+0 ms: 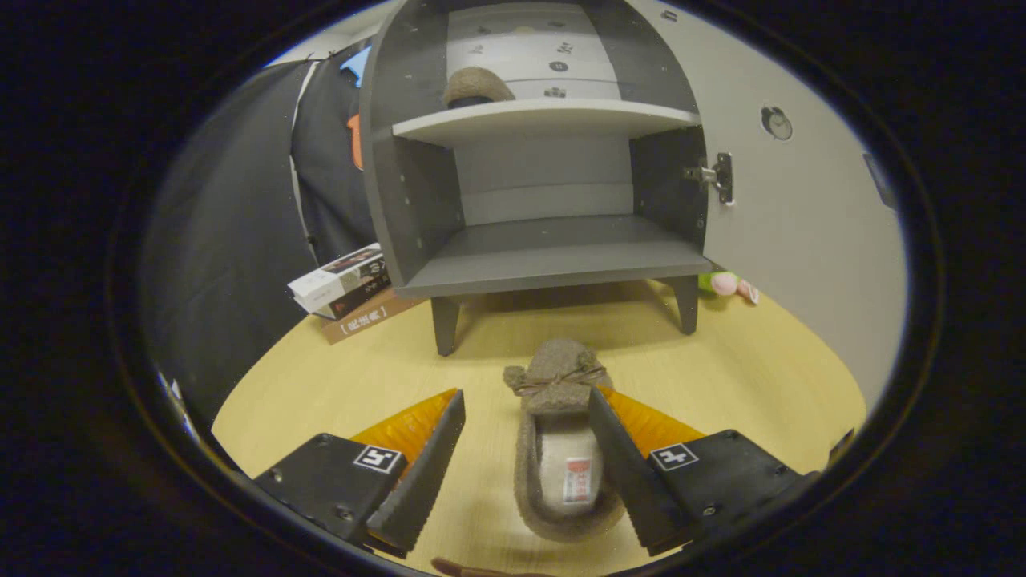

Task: Open the shoe cabinet door, grab the shoes and put them into the shoe cabinet, then close the shoe cabinet door.

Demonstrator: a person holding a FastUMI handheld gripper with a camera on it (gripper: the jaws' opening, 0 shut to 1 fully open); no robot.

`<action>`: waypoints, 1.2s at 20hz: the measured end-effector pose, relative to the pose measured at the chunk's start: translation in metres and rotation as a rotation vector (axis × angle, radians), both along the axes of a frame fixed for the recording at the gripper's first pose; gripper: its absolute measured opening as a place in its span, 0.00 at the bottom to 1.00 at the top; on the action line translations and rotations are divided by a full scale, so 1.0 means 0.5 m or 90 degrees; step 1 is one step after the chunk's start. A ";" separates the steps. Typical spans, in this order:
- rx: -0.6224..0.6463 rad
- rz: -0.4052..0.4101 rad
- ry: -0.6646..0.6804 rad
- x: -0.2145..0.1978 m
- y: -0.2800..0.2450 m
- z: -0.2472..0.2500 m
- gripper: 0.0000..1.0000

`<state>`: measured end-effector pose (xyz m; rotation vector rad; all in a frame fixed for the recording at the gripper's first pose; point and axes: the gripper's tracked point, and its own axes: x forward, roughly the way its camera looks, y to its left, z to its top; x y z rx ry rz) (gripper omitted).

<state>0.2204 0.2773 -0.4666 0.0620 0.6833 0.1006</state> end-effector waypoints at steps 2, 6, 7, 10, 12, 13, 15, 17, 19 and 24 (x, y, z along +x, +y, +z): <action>0.000 -0.006 0.006 0.010 -0.002 -0.024 0.87; -0.037 -0.014 0.023 0.011 -0.001 -0.047 0.76; -0.055 -0.011 0.024 0.011 -0.005 -0.052 0.73; -0.054 -0.020 0.067 0.004 -0.011 -0.090 0.63; -0.024 -0.019 0.080 0.021 -0.010 -0.113 0.43; 0.002 -0.009 0.099 0.022 0.003 -0.129 0.33; 0.028 -0.005 0.094 0.046 0.004 -0.134 0.11; 0.033 -0.006 0.083 0.045 -0.003 -0.124 0.09; 0.035 -0.010 0.064 0.029 -0.010 -0.102 0.08; 0.027 -0.020 0.022 -0.010 -0.063 -0.026 0.07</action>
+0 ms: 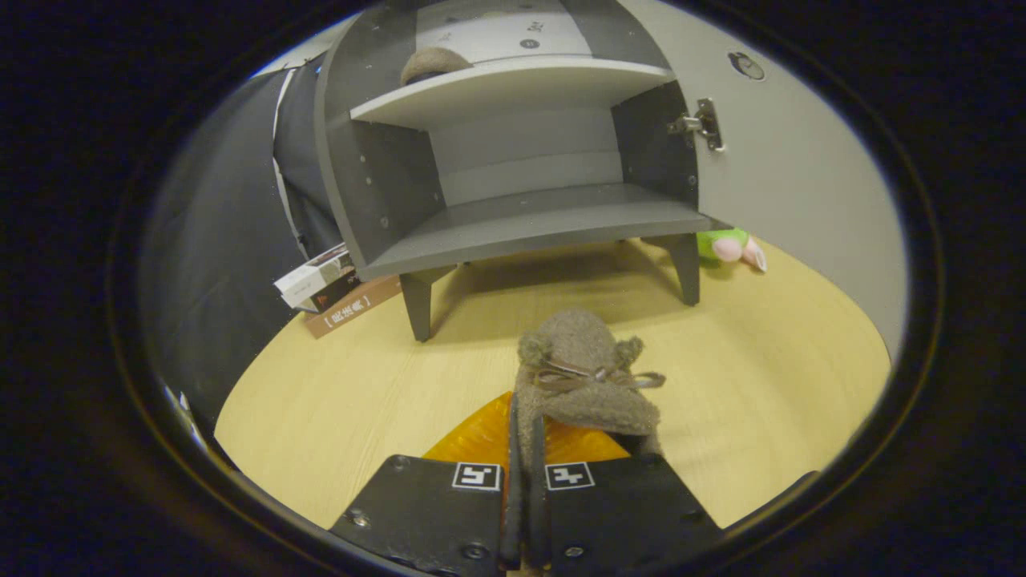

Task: Open the shoe cabinet door, grab the shoes and put them into the shoe cabinet, then close the shoe cabinet door.

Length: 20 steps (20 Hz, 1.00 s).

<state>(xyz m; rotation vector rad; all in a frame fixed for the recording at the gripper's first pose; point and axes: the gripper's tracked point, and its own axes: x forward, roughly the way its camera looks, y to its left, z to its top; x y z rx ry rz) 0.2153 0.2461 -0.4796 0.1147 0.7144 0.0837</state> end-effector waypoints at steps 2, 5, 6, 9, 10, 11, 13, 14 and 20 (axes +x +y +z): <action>0.005 -0.007 -0.014 -0.013 -0.020 0.035 0.07; -0.011 -0.010 -0.055 -0.022 -0.045 0.106 0.07; -0.008 -0.006 -0.065 -0.025 -0.045 0.133 0.07; 0.000 0.009 -0.092 -0.035 -0.039 0.219 0.07; -0.006 0.019 -0.104 -0.037 -0.035 0.248 0.07; -0.020 0.028 -0.119 -0.036 -0.035 0.280 0.07; -0.048 0.037 -0.159 -0.036 -0.038 0.355 0.07; -0.054 0.040 -0.173 -0.038 -0.036 0.390 0.07; -0.040 0.061 -0.228 -0.051 -0.019 0.601 0.07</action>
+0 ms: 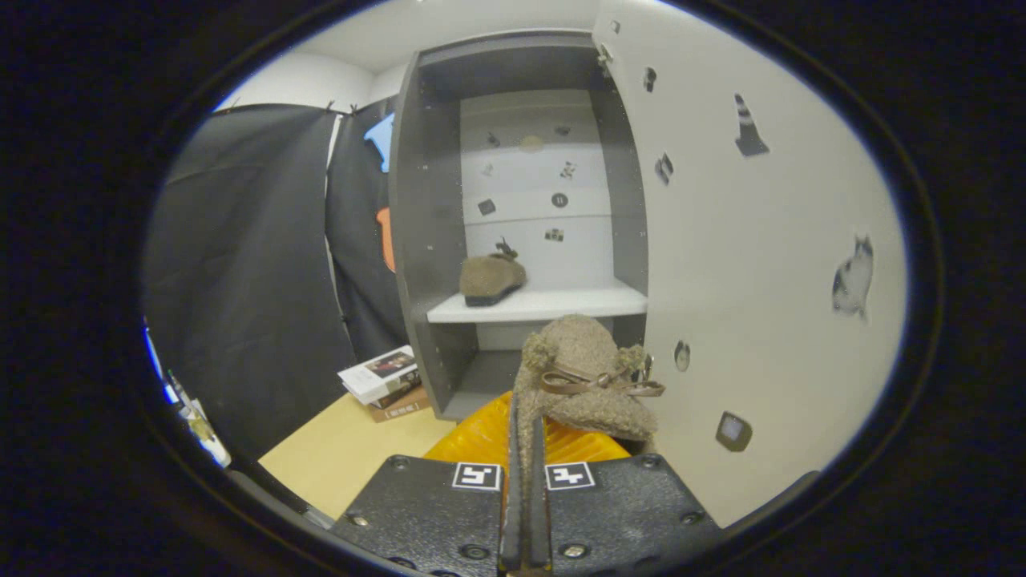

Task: Open the shoe cabinet door, grab the shoes and put them into the shoe cabinet, then close the shoe cabinet door.

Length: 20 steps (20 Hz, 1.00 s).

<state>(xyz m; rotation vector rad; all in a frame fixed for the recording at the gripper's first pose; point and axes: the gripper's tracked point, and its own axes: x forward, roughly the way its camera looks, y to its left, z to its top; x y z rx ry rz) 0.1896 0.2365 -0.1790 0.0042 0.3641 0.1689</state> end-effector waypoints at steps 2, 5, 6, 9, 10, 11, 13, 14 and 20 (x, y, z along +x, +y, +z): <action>-0.011 0.000 -0.023 0.000 0.003 0.064 0.07; -0.030 -0.001 -0.049 0.017 0.004 0.156 0.07; -0.035 -0.002 -0.049 0.023 0.008 0.182 0.07; -0.040 -0.006 -0.050 0.070 0.016 0.252 0.07; -0.046 -0.013 -0.051 0.092 0.012 0.268 0.07; -0.047 -0.020 -0.053 0.115 0.015 0.282 0.07; -0.066 -0.037 -0.049 0.168 0.012 0.291 0.07; -0.069 -0.046 -0.043 0.196 0.012 0.290 0.07; -0.057 -0.038 -0.024 0.376 0.031 0.267 0.07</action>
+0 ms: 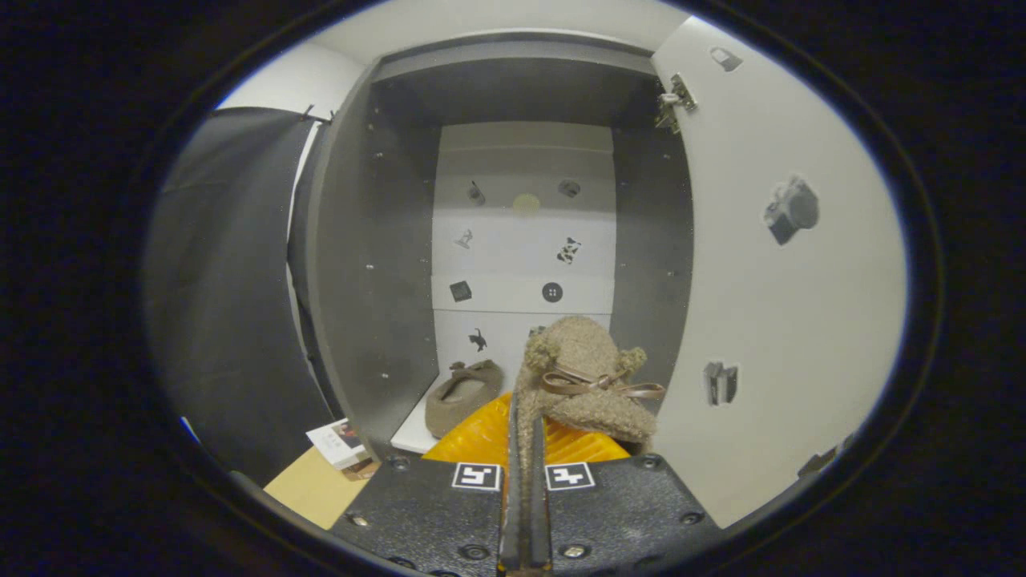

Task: Open the shoe cabinet door, grab the shoes and put them into the shoe cabinet, then close the shoe cabinet door.

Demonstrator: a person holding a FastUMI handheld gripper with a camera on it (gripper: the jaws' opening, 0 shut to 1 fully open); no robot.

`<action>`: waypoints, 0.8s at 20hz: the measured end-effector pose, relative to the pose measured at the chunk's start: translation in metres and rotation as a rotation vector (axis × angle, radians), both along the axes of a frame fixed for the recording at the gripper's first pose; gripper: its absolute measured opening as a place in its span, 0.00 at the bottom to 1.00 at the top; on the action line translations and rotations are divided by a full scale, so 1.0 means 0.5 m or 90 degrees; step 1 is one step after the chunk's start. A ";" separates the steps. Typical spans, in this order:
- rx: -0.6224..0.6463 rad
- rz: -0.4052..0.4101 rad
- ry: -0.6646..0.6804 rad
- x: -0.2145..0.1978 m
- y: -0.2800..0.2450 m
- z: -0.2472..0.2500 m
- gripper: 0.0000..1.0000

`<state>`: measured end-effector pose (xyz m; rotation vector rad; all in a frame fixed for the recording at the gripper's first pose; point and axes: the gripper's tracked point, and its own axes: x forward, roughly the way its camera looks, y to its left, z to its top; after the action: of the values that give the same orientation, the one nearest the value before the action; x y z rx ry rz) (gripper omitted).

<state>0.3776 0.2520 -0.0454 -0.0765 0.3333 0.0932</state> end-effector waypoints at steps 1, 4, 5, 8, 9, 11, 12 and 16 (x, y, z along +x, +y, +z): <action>-0.002 -0.001 0.005 0.029 0.001 -0.015 0.08; -0.042 -0.009 0.016 0.127 -0.009 -0.064 0.08; -0.064 -0.014 0.021 0.147 -0.018 -0.077 0.08; -0.092 -0.029 0.040 0.227 -0.037 -0.134 0.08; -0.103 -0.030 0.049 0.248 -0.043 -0.154 0.08; -0.127 -0.024 0.057 0.280 -0.050 -0.183 0.08; -0.134 -0.023 0.056 0.295 -0.053 -0.194 0.08; -0.150 -0.024 0.071 0.336 -0.056 -0.239 0.09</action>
<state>0.5455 0.2239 -0.1649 -0.2996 0.4561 0.0197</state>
